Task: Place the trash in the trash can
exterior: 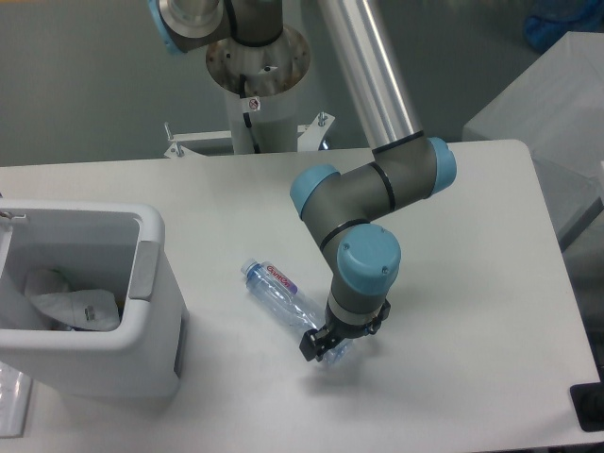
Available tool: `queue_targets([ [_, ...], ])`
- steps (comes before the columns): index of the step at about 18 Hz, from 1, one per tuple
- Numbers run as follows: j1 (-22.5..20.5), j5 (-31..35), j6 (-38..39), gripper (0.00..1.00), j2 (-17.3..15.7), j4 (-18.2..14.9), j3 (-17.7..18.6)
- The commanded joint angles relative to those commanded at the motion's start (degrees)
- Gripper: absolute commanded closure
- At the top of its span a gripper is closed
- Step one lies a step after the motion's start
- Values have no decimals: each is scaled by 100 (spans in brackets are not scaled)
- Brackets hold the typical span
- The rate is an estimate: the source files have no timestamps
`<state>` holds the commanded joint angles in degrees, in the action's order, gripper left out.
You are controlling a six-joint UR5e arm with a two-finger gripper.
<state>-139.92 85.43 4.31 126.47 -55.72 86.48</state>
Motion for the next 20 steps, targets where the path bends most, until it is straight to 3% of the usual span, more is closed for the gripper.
queue_targets([
  [6, 35, 9, 9, 2, 88, 61, 17],
  [11, 35, 9, 9, 21, 88, 53, 0],
  [20, 44, 9, -18, 29, 62, 62, 53],
])
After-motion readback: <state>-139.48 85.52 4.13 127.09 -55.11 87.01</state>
